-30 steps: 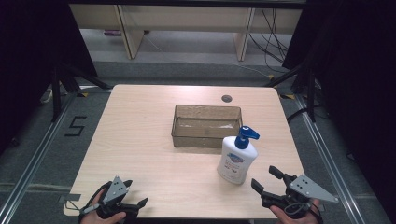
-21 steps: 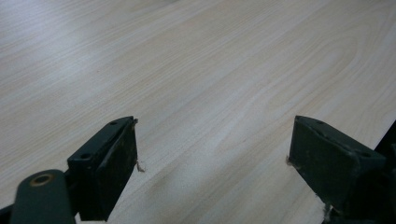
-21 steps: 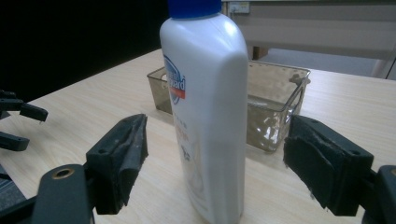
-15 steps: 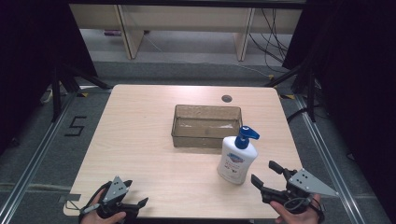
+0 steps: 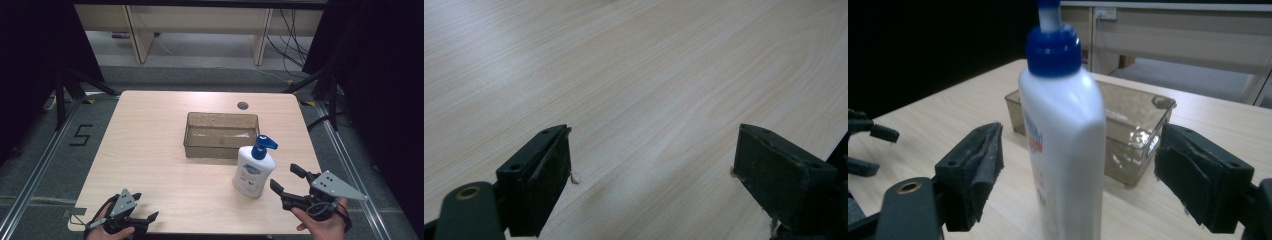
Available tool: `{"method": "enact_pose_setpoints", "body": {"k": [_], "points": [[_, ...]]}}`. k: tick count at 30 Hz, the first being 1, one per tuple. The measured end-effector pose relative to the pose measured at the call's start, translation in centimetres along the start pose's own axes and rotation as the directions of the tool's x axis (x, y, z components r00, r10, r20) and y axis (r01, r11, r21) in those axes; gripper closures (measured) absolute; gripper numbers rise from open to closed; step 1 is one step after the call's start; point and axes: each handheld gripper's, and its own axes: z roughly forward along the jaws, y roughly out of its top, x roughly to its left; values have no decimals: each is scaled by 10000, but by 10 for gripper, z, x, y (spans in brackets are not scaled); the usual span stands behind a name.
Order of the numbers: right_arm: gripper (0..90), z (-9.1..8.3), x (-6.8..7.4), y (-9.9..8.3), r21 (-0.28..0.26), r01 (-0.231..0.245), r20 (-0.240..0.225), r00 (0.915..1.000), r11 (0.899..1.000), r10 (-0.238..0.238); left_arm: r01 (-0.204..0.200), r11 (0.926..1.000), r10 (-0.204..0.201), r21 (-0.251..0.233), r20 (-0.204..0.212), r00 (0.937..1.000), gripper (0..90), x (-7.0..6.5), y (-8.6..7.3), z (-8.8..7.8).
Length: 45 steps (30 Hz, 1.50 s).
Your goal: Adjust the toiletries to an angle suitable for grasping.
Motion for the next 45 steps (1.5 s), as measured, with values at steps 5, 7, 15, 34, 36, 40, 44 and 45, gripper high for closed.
{"method": "enact_pose_setpoints", "body": {"k": [5, 7, 15, 34, 36, 40, 44, 45], "points": [[190, -3, -3, 14, -221, 105, -8, 9999, 9997, -105, 51, 10000, -52, -76, -82, 10000, 148, -1, 0, 1], [191, -2, -2, 19, -304, 121, -69, 9999, 9995, -123, -136, 9999, 137, 30, -262, 9996, 148, 0, 0, 2], [197, 8, 3, 29, -312, 8, -532, 9986, 9995, -25, 52, 10000, -52, -48, 12, 10000, 148, -1, 0, 1], [208, 40, 3, 42, -261, 604, -715, 9955, 9978, -621, 66, 10000, -66, -44, 36, 10000, 148, -1, 0, 1], [218, 42, 3, 44, -275, 662, -786, 9946, 9974, -682, 63, 10000, -63, -64, -48, 10000, 148, -1, 0, 1], [259, 46, 4, 47, -376, 722, -880, 9933, 9967, -753, -124, 9999, 125, 85, -74, 9999, 148, 1, 0, 0], [287, 51, 5, 49, -405, 747, -878, 9931, 9964, -780, -33, 10000, 33, -6, -17, 10000, 148, 0, 0, 0], [294, 52, 4, 50, -493, 893, -838, 9921, 9948, -932, -12, 10000, 12, -26, 1, 10000, 148, 0, 0, 0]]}}
